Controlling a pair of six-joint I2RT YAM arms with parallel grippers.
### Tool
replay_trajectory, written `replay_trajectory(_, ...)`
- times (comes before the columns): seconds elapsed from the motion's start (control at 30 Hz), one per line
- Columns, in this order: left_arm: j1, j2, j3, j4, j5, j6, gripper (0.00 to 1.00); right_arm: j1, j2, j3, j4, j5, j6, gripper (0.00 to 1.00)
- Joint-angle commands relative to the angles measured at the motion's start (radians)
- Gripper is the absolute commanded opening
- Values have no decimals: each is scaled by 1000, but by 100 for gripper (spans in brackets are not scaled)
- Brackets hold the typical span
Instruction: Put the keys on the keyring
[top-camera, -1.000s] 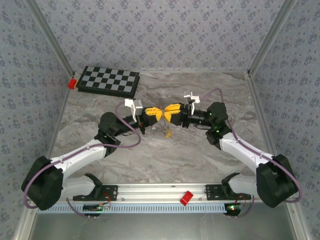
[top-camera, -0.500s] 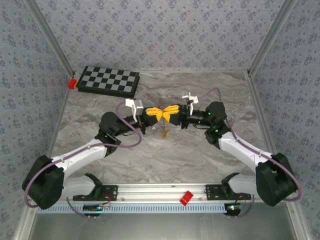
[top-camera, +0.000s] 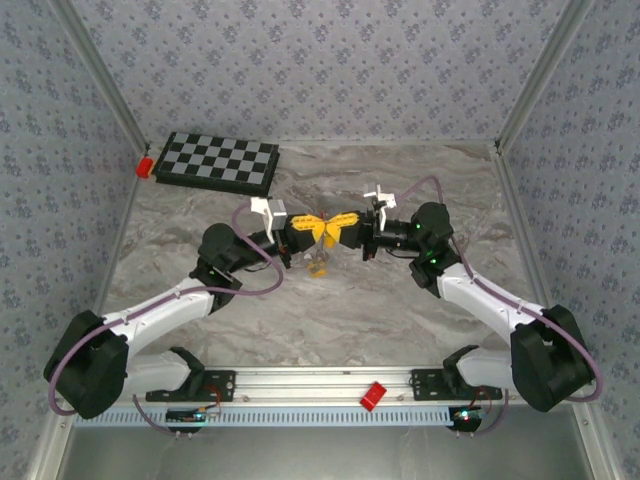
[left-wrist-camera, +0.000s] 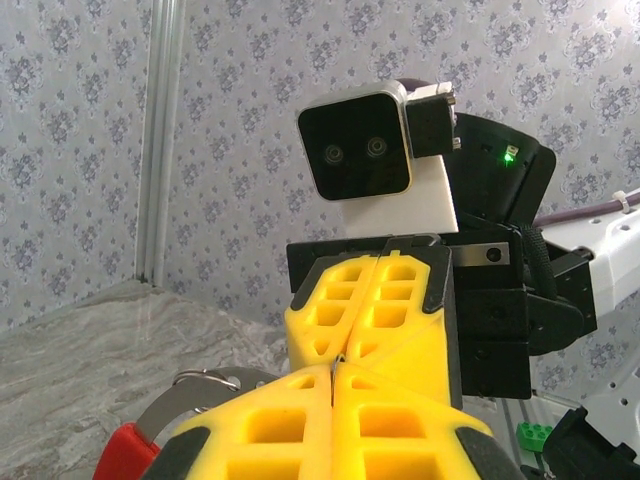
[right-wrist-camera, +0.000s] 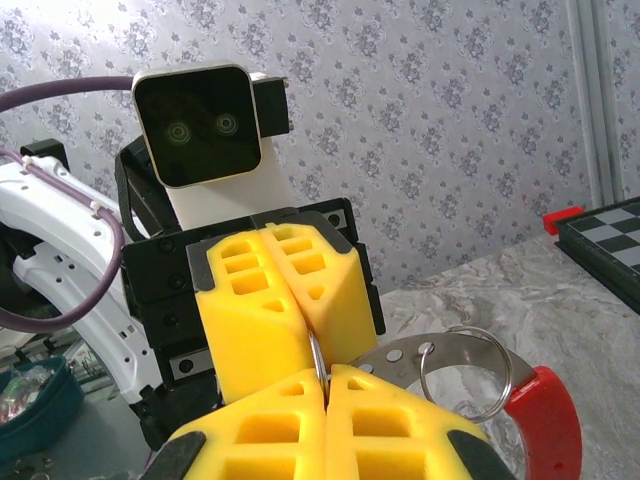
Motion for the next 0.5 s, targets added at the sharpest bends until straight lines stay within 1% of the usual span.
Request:
replay_trajectory(0.0, -5, -39, 23, -21, 3, 24, 10, -12, -37, 35, -83, -19, -54, 0)
replay_trajectory(0.13, 15, -74, 31, -118, 17, 51, 20, -13, -66, 87, -337, -19, -201, 0)
replay_trajectory(0.2, 31, -92, 41, -187, 37, 74, 25, -7, -70, 130, -503, -11, -306, 0)
replay_trajectory(0.27, 50, -109, 48, -259, 43, 98, 26, 1, -68, 169, -646, -4, -404, 0)
replay_trajectory(0.37, 79, -133, 41, -323, 67, 120, 27, 12, -60, 222, -814, 17, -522, 0)
replay_trajectory(0.47, 84, -156, 47, -414, 86, 171, 27, 29, -39, 281, -986, 61, -642, 0)
